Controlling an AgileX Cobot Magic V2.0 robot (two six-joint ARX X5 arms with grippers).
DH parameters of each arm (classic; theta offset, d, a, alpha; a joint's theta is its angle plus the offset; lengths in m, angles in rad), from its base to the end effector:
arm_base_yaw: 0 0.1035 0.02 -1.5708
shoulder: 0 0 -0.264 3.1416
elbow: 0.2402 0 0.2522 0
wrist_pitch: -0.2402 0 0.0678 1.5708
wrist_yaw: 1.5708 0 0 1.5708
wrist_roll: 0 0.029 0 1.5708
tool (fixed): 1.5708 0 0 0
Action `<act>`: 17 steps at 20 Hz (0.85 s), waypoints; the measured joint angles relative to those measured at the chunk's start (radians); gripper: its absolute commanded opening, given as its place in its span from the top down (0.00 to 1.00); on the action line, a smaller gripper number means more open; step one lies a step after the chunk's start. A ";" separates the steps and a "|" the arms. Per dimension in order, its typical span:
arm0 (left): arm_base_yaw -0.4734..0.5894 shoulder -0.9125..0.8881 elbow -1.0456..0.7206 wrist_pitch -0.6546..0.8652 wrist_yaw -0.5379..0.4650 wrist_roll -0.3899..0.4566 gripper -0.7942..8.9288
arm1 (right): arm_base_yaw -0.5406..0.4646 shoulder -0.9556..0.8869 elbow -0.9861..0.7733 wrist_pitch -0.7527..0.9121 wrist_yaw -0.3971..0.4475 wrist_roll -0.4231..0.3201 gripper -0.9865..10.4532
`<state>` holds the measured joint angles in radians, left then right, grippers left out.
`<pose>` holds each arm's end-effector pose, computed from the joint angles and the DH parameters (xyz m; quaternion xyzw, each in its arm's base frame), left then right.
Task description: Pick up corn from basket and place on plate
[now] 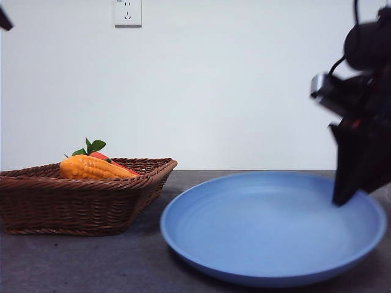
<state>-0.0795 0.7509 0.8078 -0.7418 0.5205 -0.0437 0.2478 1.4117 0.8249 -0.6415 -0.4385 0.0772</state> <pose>0.1386 -0.0255 0.2987 -0.0931 0.3337 -0.2711 0.8980 0.2364 0.0725 0.1899 0.0845 0.5838 0.2526 0.7669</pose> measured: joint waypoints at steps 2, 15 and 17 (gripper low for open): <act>-0.058 0.082 0.049 0.013 -0.033 0.000 0.49 | -0.026 -0.077 0.000 -0.052 0.011 -0.004 0.91; -0.308 0.821 0.484 -0.119 -0.237 0.087 0.49 | -0.105 -0.411 0.000 -0.167 0.035 -0.010 0.91; -0.322 0.894 0.509 -0.130 -0.238 0.100 0.49 | -0.105 -0.415 0.000 -0.171 0.035 -0.011 0.91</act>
<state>-0.4011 1.6451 1.3167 -0.8722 0.2821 0.0559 0.1432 0.9962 0.8249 -0.8127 -0.4034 0.0666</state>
